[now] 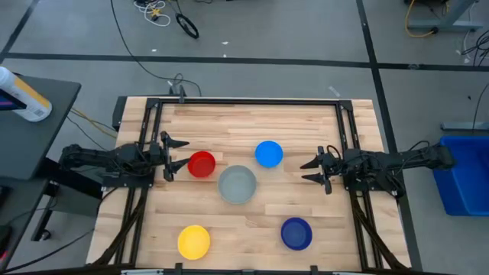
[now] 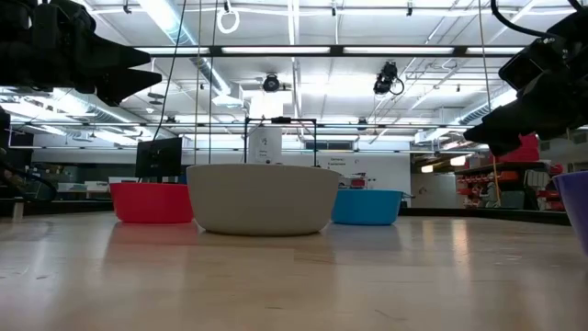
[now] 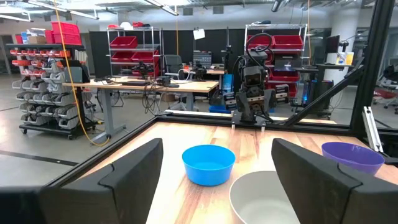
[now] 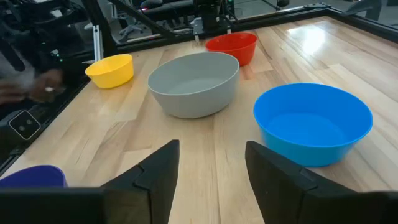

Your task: Nest bowls inside each other

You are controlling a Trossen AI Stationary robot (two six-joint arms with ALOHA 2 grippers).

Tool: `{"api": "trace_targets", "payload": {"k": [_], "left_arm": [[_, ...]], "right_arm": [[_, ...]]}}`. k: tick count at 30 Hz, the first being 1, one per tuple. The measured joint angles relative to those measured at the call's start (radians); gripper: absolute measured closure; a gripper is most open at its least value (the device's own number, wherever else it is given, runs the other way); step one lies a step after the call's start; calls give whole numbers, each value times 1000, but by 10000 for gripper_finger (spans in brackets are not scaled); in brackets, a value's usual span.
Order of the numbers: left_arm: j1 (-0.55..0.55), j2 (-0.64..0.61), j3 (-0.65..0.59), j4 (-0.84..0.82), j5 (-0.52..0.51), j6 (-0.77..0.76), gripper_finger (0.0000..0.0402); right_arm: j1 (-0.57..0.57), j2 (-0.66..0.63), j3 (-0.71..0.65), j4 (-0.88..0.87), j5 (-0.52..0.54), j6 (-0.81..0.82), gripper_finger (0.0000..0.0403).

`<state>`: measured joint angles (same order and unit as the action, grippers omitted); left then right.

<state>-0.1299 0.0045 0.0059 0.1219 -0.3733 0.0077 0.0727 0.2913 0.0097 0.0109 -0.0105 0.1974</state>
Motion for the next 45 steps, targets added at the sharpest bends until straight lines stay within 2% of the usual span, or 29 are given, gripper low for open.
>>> {"api": "trace_targets", "payload": {"k": [45], "left_arm": [[0,0,0,2,0,30,94]], "right_arm": [[0,0,0,34,20,2,212]]}}
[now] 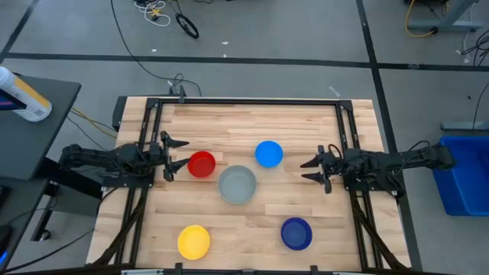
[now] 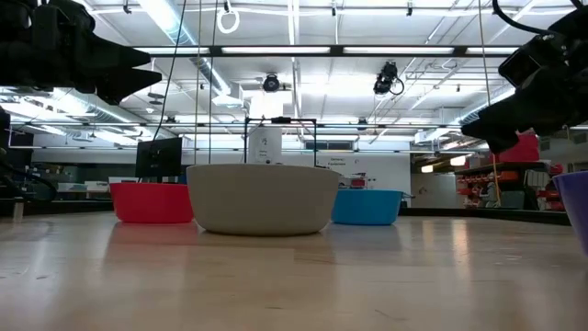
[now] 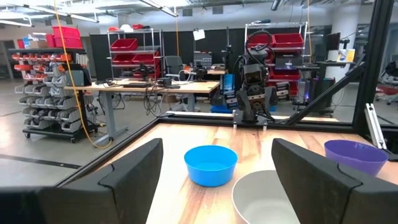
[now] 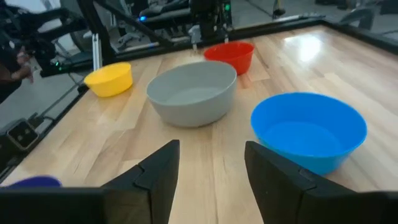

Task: Nest bowls inside each other
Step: Stack the blue bowl on the gray bowl

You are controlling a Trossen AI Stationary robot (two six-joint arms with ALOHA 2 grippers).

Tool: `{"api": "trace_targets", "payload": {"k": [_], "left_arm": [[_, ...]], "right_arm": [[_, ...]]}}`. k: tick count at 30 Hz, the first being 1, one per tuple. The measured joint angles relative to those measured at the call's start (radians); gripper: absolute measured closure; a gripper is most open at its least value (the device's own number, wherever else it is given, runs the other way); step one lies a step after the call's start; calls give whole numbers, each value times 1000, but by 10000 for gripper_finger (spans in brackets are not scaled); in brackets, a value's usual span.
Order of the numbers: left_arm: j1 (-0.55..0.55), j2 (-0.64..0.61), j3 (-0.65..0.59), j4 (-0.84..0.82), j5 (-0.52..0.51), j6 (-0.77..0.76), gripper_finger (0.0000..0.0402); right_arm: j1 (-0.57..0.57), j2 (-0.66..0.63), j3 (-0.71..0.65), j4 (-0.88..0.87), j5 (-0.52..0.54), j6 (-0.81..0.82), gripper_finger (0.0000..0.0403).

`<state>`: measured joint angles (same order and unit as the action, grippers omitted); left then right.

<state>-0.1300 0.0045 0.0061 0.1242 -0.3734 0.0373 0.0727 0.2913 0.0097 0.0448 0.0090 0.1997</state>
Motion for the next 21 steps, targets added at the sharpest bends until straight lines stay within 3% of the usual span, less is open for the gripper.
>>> {"api": "trace_targets", "payload": {"k": [9,15,21], "left_arm": [[0,0,0,2,0,6,94],[0,0,0,3,-5,-2,94],[0,5,0,-19,-72,-75,94]], "right_arm": [[0,0,0,54,32,9,213],[0,10,0,50,204,91,216],[0,79,0,142,203,117,217]]}}
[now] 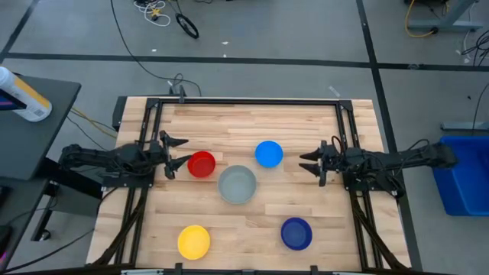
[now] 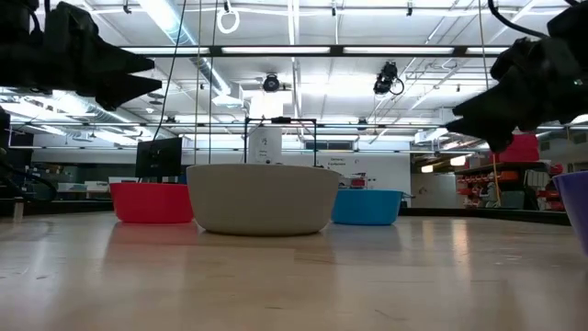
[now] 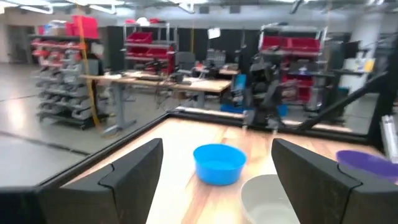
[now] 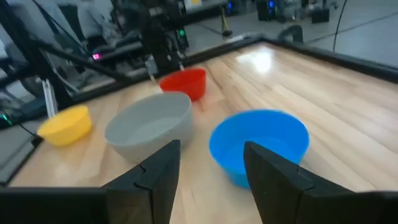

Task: Nest bowls inside each other
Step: Stack the blue bowl on the gray bowl

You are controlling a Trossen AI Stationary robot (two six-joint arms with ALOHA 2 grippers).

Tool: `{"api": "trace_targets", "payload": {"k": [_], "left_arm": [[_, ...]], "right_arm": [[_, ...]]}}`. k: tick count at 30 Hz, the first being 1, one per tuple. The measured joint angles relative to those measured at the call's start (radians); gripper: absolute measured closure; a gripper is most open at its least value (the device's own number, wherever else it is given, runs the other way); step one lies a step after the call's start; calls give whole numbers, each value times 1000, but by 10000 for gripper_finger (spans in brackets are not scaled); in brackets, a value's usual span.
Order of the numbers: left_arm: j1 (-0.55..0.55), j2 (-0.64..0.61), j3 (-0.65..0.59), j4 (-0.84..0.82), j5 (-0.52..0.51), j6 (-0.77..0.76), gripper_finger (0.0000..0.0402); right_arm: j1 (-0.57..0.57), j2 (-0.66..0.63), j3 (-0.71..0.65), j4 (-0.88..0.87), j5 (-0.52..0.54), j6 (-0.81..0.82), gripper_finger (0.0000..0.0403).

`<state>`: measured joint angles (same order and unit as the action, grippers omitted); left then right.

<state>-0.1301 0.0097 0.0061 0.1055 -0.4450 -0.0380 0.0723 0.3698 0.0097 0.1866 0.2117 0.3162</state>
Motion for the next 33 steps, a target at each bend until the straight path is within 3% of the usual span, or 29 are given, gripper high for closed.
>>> {"api": "trace_targets", "payload": {"k": [5,8,14,20,26,30,33], "left_arm": [[0,29,0,-10,14,1,94],[0,49,0,-9,14,14,94],[0,76,0,26,16,56,94],[0,76,0,35,12,80,94],[0,76,0,10,13,72,94],[0,76,0,-1,12,77,94],[1,76,0,-5,8,77,94]], "right_arm": [[-10,126,1,262,-2,-48,218],[-46,234,60,312,7,-81,219],[-101,574,320,262,-89,-203,219],[-105,880,596,62,-160,-314,213],[-121,870,640,-71,-55,-359,204],[-189,820,640,-144,-57,-370,197],[-272,826,640,-160,-144,-377,190]]}}
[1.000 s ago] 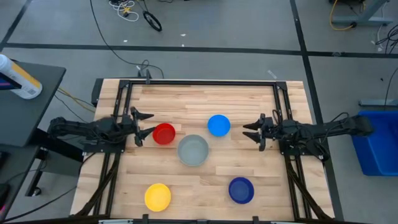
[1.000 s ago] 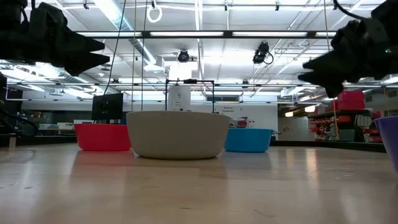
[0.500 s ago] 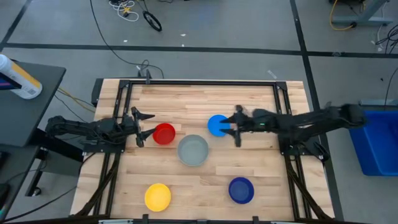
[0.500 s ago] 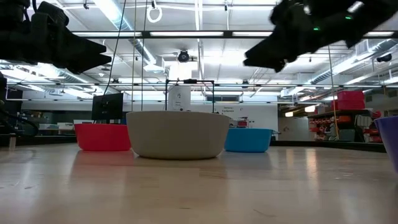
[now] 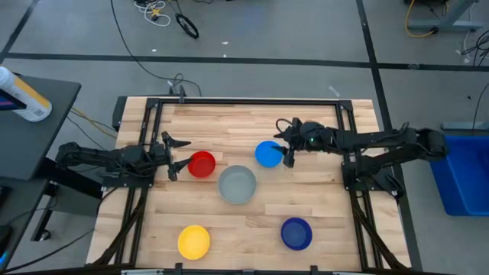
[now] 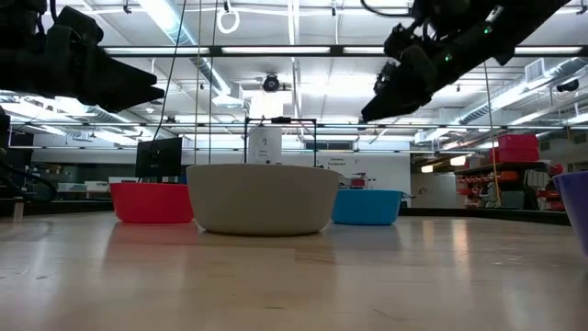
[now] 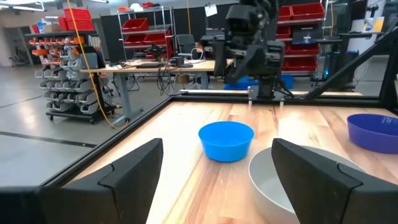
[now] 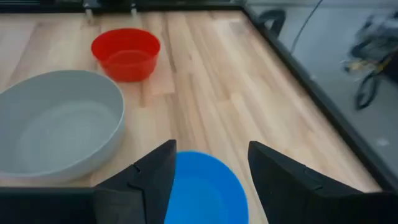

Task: Nest bowls inside each other
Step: Stack the blue bowl on the gray bowl

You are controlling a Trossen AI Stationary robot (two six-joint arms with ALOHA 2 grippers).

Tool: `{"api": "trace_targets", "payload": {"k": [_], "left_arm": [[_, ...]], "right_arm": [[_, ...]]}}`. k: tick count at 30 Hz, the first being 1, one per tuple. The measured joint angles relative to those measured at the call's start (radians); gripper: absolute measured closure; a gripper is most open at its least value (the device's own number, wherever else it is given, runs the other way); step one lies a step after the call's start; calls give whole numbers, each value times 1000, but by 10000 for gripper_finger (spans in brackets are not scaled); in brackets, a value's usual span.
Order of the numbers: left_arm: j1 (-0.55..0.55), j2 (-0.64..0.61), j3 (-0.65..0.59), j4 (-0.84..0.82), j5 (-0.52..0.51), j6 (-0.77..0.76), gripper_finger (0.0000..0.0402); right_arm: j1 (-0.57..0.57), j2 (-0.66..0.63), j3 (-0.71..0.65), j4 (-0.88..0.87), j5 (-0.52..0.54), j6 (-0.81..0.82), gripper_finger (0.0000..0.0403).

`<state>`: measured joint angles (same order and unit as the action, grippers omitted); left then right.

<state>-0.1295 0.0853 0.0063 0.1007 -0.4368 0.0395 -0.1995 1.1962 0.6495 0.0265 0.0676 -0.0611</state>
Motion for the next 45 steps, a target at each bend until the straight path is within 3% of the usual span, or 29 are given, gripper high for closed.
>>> {"api": "trace_targets", "payload": {"k": [4,12,30,45], "left_arm": [[0,0,0,-6,-7,1,94],[0,0,0,-17,-8,-6,94],[0,0,0,-21,-11,-13,94],[0,0,0,-25,-11,-25,94]], "right_arm": [[-85,53,-1,-16,-94,11,180],[-103,100,-1,-24,-99,11,161],[-148,230,-2,-1,-106,38,159],[-201,244,-17,20,-110,32,158]]}}
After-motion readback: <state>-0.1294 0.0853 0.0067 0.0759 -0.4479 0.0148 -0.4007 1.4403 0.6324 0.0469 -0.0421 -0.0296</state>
